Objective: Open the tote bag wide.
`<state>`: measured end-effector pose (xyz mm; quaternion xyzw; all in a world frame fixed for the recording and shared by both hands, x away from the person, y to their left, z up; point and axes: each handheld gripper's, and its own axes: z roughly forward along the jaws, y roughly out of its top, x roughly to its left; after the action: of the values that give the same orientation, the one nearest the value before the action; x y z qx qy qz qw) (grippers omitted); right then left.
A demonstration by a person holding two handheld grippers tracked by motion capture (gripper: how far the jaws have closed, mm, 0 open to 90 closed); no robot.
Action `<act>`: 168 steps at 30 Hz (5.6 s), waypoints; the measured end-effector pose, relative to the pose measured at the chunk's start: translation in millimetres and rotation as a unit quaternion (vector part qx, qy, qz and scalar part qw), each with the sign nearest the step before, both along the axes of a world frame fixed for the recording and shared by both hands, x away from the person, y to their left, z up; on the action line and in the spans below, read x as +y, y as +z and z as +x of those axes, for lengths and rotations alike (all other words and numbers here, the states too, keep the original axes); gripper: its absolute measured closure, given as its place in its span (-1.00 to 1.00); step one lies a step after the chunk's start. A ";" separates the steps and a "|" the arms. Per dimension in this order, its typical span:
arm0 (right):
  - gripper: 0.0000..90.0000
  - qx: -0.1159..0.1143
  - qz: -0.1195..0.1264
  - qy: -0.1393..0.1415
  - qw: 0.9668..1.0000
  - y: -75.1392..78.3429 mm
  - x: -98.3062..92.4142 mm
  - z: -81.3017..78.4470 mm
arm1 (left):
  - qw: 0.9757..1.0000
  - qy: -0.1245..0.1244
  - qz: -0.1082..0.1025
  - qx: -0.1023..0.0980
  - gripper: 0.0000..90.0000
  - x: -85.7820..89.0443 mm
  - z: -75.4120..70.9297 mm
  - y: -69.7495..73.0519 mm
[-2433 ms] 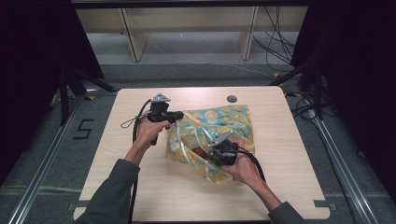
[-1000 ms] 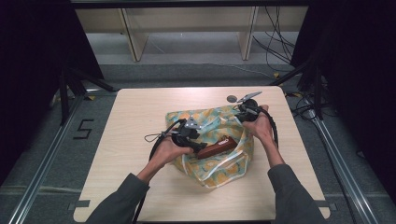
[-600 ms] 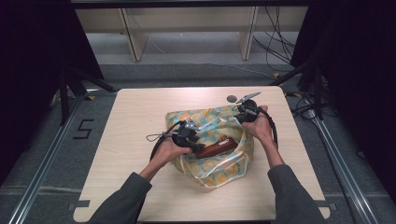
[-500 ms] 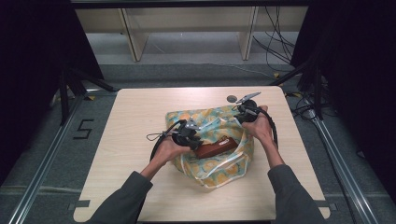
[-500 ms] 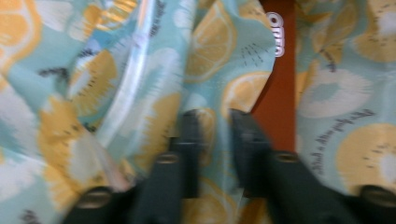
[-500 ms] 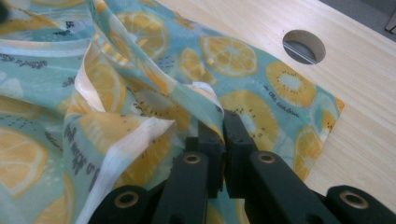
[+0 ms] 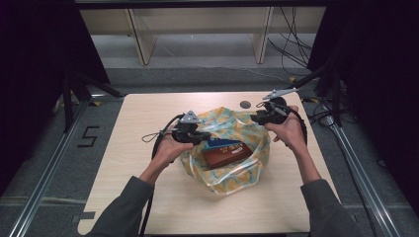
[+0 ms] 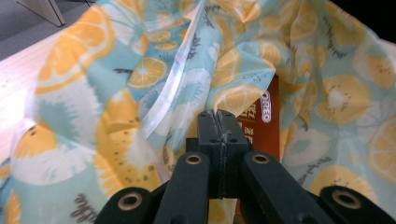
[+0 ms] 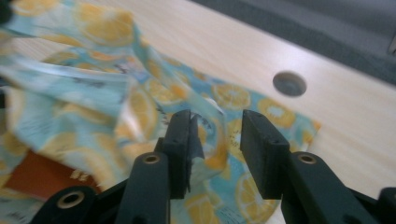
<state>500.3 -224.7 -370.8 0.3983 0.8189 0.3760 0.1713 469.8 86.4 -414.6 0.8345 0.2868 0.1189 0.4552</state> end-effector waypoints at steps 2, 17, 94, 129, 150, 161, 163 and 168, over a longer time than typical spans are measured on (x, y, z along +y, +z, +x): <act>0.42 -0.021 0.013 0.017 1.000 12.5 -0.1 -11.3 | 1.000 0.006 -0.011 0.006 0.99 0.8 4.4 2.6; 1.00 0.075 -0.093 0.128 0.985 -53.2 60.9 -55.4 | 0.999 0.030 -0.037 0.021 0.99 -1.8 30.9 15.6; 1.00 -0.044 -0.105 -0.013 0.993 -51.1 25.2 -39.6 | 0.986 0.106 -0.066 0.110 0.98 6.6 95.7 -2.1; 0.40 -0.003 -0.021 0.023 1.000 -53.3 32.1 -34.1 | 0.988 0.101 -0.035 0.115 0.54 -18.6 109.1 -17.8; 0.43 -0.003 -0.110 -0.015 0.994 -75.4 62.0 -9.4 | 0.981 0.144 0.117 0.053 -0.23 -21.6 41.7 -32.6; 1.00 0.011 -0.044 -0.036 0.998 -65.1 19.7 30.3 | 0.992 0.091 0.072 0.042 0.92 21.2 41.6 -32.0; 0.99 0.019 -0.028 -0.050 0.998 -68.6 20.8 31.3 | 0.992 0.102 0.067 0.041 0.91 25.3 46.5 -34.7; 0.77 0.022 -0.051 -0.068 0.996 -73.7 23.6 33.6 | 0.990 0.116 0.067 0.044 0.82 23.6 58.0 -38.0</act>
<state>534.0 -201.2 -444.5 0.4518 0.8114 0.3130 0.1987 527.9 109.9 -452.6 0.8290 0.3927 0.1526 0.3679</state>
